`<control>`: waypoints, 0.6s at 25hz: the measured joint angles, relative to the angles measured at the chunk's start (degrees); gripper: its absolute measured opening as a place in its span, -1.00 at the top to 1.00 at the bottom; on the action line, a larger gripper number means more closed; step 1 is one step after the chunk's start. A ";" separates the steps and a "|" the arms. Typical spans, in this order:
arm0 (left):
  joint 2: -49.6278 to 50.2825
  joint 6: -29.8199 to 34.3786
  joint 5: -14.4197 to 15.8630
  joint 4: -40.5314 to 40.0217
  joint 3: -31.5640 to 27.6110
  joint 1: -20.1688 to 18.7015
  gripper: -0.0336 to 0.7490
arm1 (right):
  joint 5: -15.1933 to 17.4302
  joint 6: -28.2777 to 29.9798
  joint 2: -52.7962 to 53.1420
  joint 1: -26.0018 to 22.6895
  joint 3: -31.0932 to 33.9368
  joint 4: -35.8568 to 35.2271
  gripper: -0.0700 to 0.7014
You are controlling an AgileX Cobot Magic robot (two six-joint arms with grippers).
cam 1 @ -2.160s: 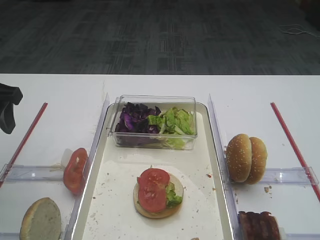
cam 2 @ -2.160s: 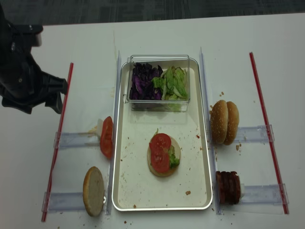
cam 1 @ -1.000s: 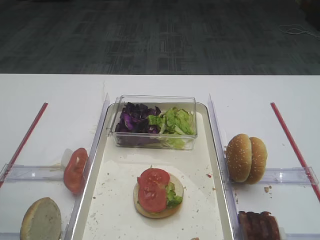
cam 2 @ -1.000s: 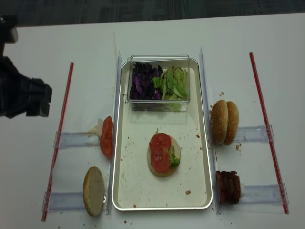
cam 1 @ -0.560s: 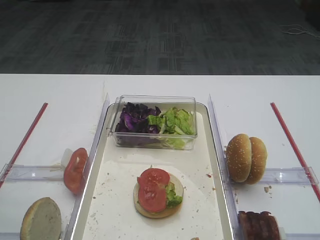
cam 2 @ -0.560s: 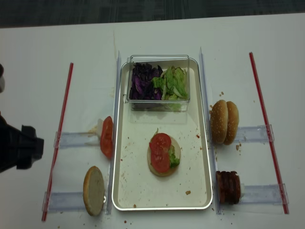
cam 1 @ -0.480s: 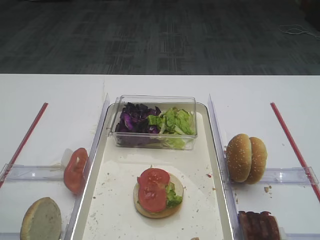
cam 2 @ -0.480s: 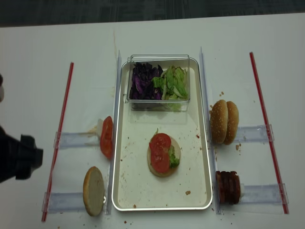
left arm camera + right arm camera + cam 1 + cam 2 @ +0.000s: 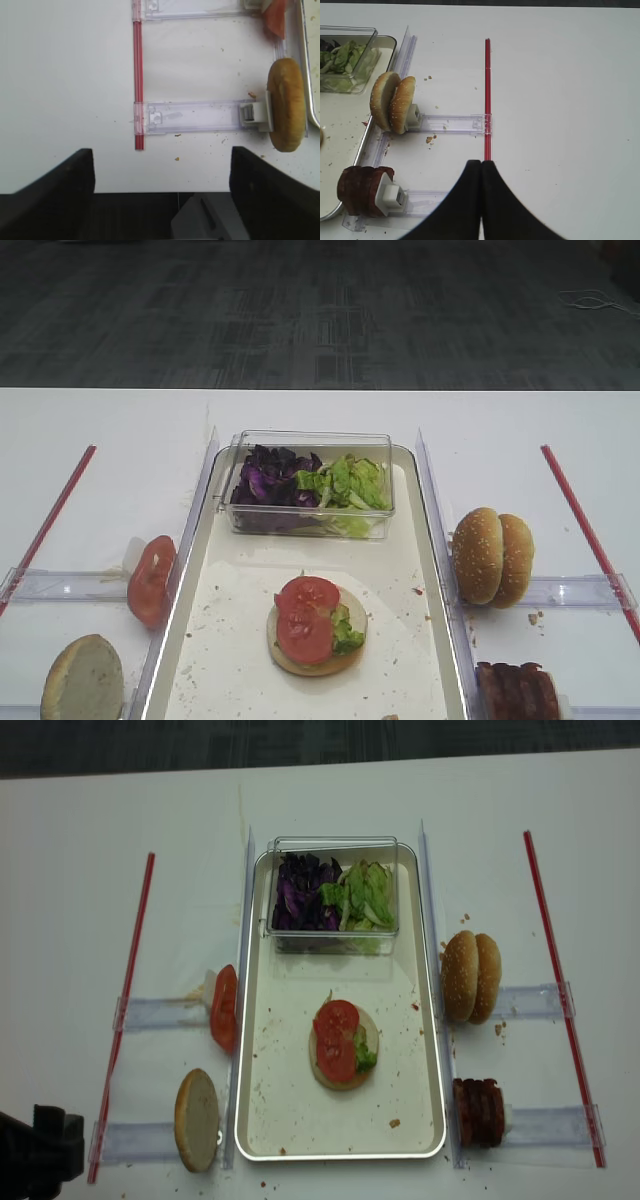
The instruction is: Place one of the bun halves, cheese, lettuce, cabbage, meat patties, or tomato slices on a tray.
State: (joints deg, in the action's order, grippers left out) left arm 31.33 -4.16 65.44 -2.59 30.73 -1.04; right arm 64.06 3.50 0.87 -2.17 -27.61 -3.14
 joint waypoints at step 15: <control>-18.97 -0.36 1.12 0.13 -2.57 0.00 -0.48 | 0.00 0.00 0.00 0.00 0.00 0.00 0.74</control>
State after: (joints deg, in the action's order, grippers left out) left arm 12.36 -4.52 66.56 -2.46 28.17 -1.04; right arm 64.06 3.50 0.87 -2.17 -27.61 -3.14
